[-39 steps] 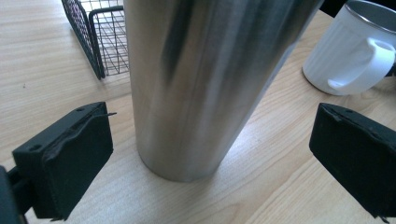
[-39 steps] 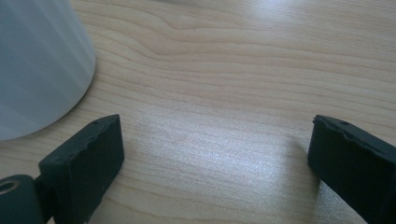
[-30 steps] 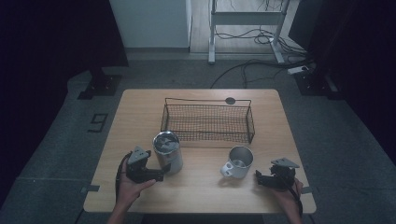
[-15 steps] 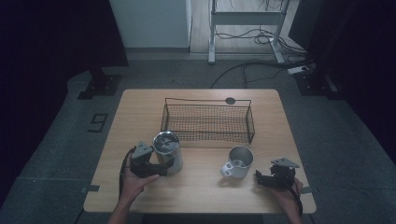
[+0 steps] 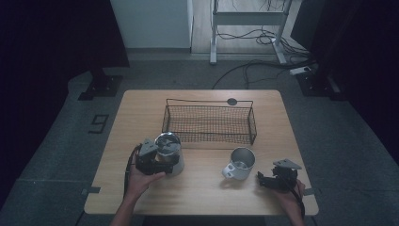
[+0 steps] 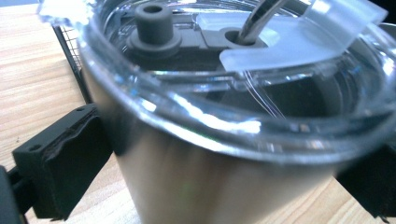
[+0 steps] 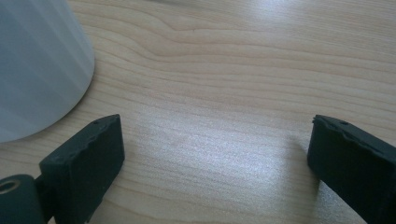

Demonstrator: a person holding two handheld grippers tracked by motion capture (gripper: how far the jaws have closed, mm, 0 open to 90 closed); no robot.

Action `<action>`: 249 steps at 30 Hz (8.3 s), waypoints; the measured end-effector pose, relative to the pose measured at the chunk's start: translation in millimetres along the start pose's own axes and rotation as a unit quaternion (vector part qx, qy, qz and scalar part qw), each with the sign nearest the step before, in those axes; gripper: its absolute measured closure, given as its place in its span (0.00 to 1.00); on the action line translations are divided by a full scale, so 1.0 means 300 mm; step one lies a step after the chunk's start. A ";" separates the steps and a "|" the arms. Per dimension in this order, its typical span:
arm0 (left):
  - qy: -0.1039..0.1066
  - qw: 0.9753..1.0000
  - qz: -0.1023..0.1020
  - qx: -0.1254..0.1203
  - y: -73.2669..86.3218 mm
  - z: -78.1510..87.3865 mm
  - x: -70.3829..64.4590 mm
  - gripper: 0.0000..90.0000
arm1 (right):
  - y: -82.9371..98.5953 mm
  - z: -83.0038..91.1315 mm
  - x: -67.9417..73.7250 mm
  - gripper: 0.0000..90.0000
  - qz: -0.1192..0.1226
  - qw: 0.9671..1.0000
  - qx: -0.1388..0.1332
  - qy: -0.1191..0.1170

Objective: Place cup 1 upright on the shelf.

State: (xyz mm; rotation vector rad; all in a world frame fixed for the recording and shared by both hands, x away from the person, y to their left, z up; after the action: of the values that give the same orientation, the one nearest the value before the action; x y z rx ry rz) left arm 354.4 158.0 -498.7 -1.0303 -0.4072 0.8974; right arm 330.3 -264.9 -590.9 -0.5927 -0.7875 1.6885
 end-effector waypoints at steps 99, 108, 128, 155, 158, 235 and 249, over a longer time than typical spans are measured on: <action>0.011 0.998 -0.015 -0.066 -0.186 0.124 -0.002 0.05 | -0.004 -0.002 -0.007 0.08 -0.006 1.000 -0.004 0.007; 0.014 0.997 -0.007 -0.073 -0.219 0.131 0.008 0.05 | -0.004 -0.002 -0.007 0.08 -0.007 1.000 -0.005 0.007; 0.010 0.997 -0.005 -0.070 -0.257 0.096 0.025 0.05 | -0.004 -0.002 -0.007 0.08 -0.007 1.000 -0.005 0.008; 0.003 0.997 -0.015 -0.077 -0.343 0.056 0.058 0.05 | -0.007 -0.005 -0.008 0.08 -0.007 1.000 -0.005 0.009; 0.002 0.997 -0.019 -0.073 -0.350 0.042 0.062 0.05 | -0.007 -0.004 -0.009 0.08 -0.008 1.000 -0.005 0.009; 0.000 0.998 0.000 -0.068 -0.521 -0.203 0.162 0.05 | -0.012 -0.010 -0.011 0.10 -0.009 1.000 -0.008 0.012; -0.005 0.999 -0.001 -0.054 -0.524 -0.283 0.175 0.05 | -0.012 -0.010 -0.011 0.10 -0.009 1.000 -0.008 0.012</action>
State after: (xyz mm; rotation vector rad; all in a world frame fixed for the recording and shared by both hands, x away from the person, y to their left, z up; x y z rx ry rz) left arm 512.7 118.6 -408.6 -1.1246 -0.4694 0.8865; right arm 335.5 -267.0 -590.1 -0.6138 -0.7873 1.6576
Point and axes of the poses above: each handheld gripper's, and its own axes: z roughly backward along the jaws, y roughly out of its underside, x roughly to its left, the point moved 5 cm from there along -z, roughly forward along the jaws, and after that the axes turned 3 degrees about -x, right-handed, at the moved point
